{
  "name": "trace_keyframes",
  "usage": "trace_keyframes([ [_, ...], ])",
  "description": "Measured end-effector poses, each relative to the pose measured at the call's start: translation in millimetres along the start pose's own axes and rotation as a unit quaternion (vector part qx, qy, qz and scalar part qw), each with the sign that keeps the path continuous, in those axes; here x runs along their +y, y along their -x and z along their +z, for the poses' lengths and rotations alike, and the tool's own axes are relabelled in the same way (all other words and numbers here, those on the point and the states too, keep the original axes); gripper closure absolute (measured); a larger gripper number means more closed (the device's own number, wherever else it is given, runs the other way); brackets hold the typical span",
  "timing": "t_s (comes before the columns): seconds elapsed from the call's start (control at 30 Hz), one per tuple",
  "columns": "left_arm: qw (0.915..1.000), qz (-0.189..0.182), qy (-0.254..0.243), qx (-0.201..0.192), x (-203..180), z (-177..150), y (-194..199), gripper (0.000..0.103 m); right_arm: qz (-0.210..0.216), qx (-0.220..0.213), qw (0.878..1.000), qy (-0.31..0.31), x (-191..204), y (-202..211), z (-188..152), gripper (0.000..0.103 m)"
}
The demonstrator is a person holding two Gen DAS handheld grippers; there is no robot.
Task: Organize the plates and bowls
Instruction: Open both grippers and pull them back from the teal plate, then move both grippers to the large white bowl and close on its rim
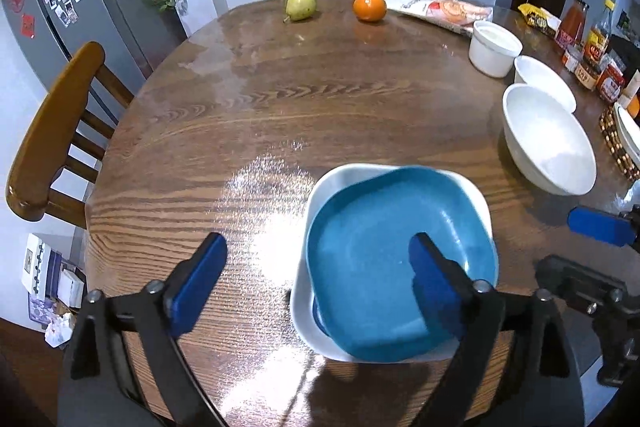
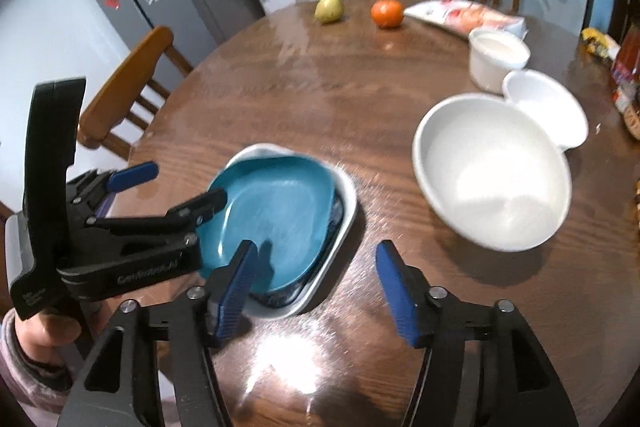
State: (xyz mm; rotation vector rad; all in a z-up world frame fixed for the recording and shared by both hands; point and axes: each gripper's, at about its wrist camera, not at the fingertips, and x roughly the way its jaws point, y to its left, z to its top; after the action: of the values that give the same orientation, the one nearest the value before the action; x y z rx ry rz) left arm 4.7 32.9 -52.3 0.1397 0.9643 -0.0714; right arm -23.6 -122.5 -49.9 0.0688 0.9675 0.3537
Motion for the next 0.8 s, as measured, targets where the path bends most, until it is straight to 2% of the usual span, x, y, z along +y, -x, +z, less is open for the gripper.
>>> trace_keyframes([
  [0.07,1.0000,-0.001,0.001,-0.007,-2.2,2.5,3.8,0.004,-0.005,-0.008,1.000,0.000,-4.0,4.9,1.6,0.040],
  [0.23,0.9999,-0.007,0.004,-0.015,-7.7,7.5,8.5,0.001,-0.023,-0.027,0.999,-0.005,-13.6,15.1,1.9,0.039],
  [0.8,0.9984,-0.028,-0.042,-0.024,-46.7,20.6,11.0,0.001,-0.057,-0.052,0.995,-0.063,-61.2,37.3,-4.2,0.039],
])
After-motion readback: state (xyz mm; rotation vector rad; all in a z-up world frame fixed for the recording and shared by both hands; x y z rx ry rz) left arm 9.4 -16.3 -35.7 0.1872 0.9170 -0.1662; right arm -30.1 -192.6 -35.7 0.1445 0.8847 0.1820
